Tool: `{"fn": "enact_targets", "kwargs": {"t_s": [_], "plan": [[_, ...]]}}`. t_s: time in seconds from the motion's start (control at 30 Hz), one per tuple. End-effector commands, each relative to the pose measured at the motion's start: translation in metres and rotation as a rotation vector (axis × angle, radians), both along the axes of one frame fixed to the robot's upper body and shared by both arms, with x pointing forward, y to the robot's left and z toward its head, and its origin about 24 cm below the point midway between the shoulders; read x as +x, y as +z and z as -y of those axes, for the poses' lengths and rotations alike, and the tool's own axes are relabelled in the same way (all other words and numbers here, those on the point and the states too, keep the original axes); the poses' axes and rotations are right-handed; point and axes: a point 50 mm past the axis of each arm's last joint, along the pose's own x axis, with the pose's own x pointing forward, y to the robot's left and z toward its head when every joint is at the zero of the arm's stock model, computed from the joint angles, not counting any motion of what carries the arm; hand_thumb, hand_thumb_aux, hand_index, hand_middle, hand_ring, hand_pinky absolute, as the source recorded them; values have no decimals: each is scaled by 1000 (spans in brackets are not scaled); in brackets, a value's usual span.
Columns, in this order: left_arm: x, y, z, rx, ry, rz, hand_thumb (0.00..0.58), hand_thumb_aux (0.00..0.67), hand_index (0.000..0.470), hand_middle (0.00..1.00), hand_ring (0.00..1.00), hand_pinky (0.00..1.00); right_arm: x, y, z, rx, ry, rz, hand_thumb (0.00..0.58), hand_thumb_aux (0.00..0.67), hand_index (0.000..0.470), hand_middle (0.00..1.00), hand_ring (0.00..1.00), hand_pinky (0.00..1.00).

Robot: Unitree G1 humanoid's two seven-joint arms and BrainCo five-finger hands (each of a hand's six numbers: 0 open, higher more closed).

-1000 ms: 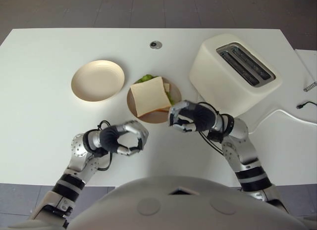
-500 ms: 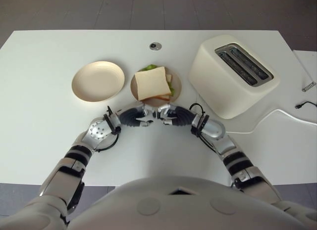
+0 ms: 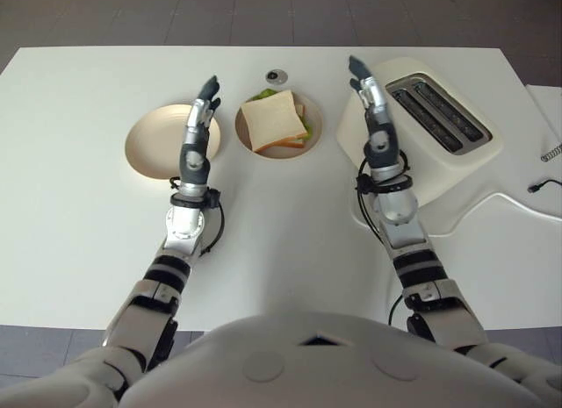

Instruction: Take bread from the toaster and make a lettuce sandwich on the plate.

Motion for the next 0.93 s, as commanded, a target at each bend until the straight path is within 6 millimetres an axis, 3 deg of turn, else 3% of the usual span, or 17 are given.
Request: {"fn": "enact_targets", "kwargs": {"t_s": [0.03,0.27,0.93], "plan": [[-20,16,-2,-382,-278,-24,0,0,0,0,0,0,-26,5,-8,350,298,-91,0,0,0,0,0,0],[-27,10,3,-427,-441,-47,0,0,0,0,0,0,-37,-6,-4,442,458,-181,0,0,0,0,0,0],[-21,3,1,-362,-436,-60,0,0,0,0,0,0,-31,-13,-19,398,496,-195,0,0,0,0,0,0]]}}
